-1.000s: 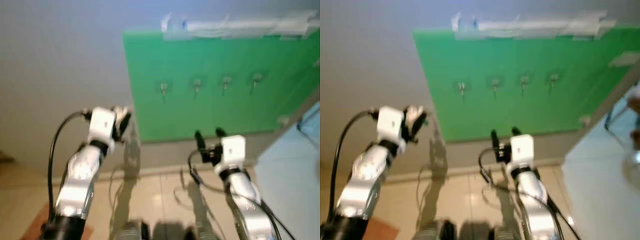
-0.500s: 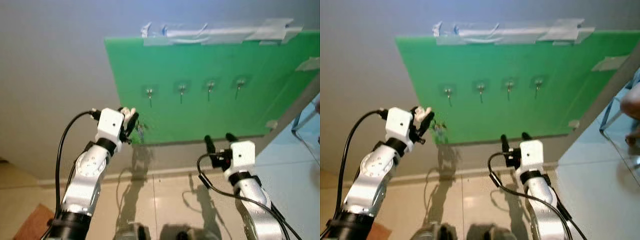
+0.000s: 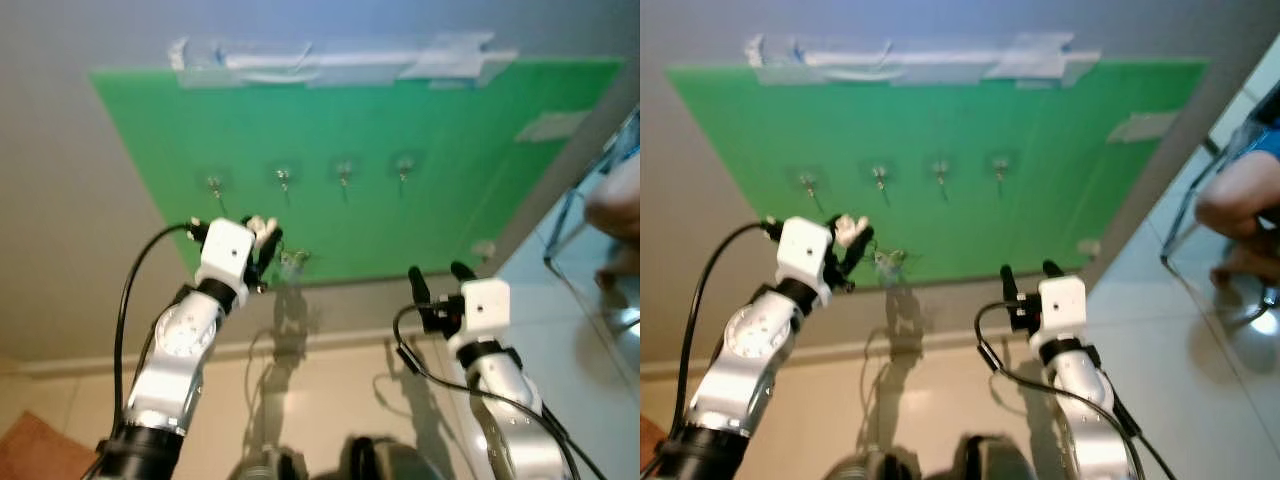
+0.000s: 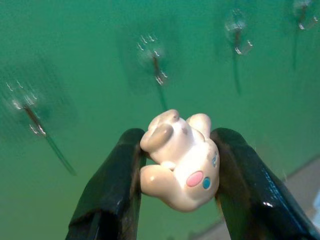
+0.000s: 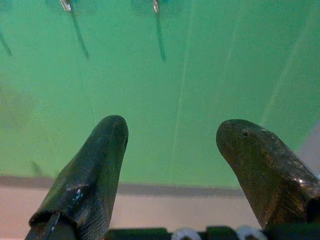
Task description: Hang keys on a hook
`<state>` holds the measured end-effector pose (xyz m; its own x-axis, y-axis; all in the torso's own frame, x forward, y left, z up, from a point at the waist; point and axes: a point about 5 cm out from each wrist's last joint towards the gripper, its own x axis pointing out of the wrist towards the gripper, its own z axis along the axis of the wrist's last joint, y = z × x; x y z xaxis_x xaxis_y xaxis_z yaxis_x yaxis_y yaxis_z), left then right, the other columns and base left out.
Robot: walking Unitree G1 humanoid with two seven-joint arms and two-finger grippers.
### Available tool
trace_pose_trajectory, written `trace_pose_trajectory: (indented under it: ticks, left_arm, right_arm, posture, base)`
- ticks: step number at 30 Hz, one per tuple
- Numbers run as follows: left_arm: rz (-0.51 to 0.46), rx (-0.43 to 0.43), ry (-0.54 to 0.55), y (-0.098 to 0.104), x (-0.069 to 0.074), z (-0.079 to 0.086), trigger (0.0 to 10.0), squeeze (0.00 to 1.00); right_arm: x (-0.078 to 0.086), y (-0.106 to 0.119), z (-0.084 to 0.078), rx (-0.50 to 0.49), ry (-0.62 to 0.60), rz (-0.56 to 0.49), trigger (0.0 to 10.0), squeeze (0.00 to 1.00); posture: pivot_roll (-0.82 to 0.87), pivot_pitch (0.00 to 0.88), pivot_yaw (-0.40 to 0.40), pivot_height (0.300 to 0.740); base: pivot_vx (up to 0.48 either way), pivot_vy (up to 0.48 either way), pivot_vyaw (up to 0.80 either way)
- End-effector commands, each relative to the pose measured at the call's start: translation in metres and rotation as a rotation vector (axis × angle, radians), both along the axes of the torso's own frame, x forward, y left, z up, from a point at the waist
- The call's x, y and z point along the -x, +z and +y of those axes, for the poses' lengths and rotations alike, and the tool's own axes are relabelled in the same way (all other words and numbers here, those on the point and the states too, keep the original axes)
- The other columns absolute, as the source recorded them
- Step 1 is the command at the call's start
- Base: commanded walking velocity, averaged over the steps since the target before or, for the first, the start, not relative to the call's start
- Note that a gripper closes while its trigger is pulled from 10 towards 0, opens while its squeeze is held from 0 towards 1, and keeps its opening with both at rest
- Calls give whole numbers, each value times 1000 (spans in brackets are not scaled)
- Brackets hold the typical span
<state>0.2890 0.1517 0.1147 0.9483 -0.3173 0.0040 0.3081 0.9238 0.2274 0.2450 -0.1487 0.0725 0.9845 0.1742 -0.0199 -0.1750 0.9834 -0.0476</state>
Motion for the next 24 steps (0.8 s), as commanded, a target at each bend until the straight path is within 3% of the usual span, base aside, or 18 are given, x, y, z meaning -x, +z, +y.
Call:
trace_pose_trajectory:
  ticks: [1,12,24]
  left_arm:
    - [-17,5,7,3,1,3,0,0]
    - [-36,-11,21,8,1,7,0,0]
    - [-34,-1,36,8,0,8,0,0]
  right_arm:
    - [1,0,4,-1,14,8,10000,0]
    - [1,-1,6,20,47,16,10000,0]
    - [-1,0,7,36,63,12,10000,0]
  posture:
    - [-161,155,37,740]
    - [-143,144,28,740]
    - [-143,143,20,740]
  base:
    - [0,0,0]
    - [0,0,0]
    - [0,0,756]
